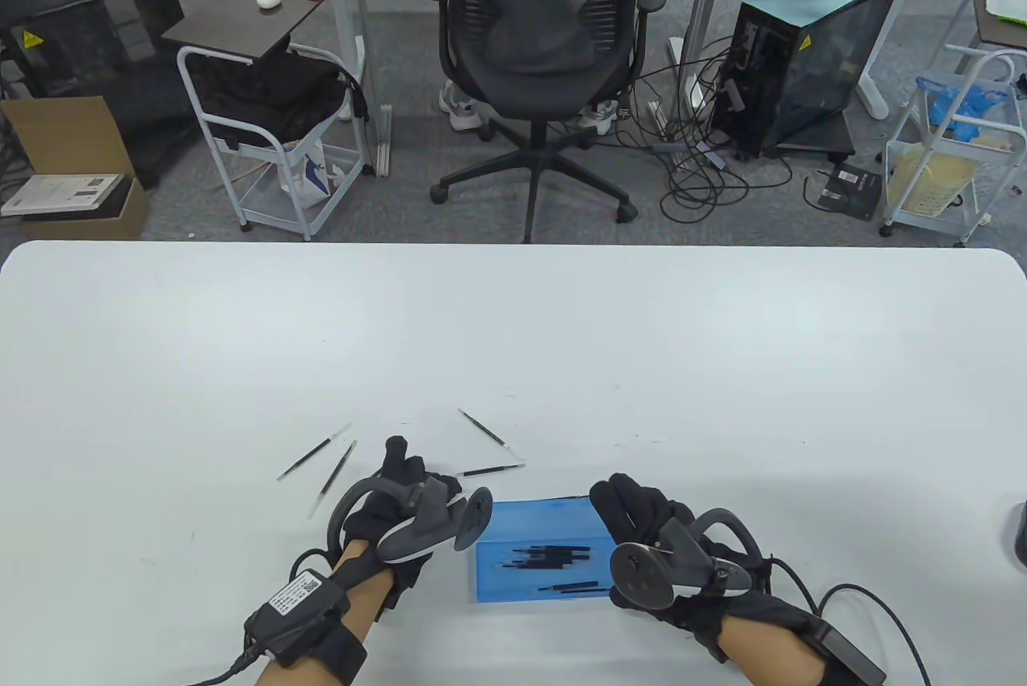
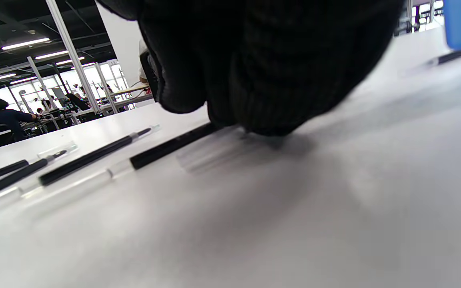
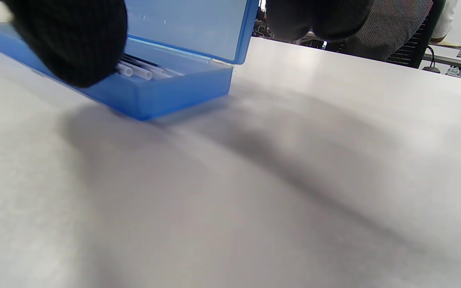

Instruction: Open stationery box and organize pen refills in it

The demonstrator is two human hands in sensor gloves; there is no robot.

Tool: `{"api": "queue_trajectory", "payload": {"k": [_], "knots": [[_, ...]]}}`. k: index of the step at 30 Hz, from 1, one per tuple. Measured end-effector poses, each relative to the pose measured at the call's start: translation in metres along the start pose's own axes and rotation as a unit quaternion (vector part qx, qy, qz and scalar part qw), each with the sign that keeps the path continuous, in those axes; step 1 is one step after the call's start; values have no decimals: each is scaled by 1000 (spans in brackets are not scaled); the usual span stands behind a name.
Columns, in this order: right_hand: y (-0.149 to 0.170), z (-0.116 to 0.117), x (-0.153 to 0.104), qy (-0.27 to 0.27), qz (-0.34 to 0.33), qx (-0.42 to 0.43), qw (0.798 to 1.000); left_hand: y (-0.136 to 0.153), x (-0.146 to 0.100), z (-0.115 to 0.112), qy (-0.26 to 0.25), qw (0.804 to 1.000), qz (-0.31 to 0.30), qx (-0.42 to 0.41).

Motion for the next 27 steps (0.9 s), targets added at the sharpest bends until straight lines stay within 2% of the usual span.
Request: {"api": "queue_trajectory", "payload": {"k": [4, 9, 12, 14, 18, 24, 27], "knots": [[0, 0, 0, 0, 0, 0, 1000, 10, -7, 19, -28, 999, 13, -13], [0, 0, 0, 0, -1, 1, 1000, 21, -27, 60, -82, 996, 18, -30], [0, 0, 0, -1, 0, 1, 1000, 13, -43, 83, -109, 993, 3, -37], [0, 0, 0, -1, 0, 1, 1000, -1, -54, 90, -107, 993, -8, -38], [0, 0, 0, -2, -1, 1, 1000, -39, -67, 87, -112, 993, -47, -5], [0, 0, 0, -1, 0, -1, 1000, -97, -69, 55, -96, 990, -96, 31], [0, 1, 0, -1, 0, -1, 1000, -114, -65, 41, -84, 989, -110, 50]]}}
Point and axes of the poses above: the tracker on the back of each hand, its own y axis roughly to the little-finger side, its own x axis roughly from the wrist to the fingertips, z = x × y, the point moved 4 cm from there along x, roughly from the wrist to the fingertips, and after that the axes turned 7 degrees about -x, right-handed, at the moved point
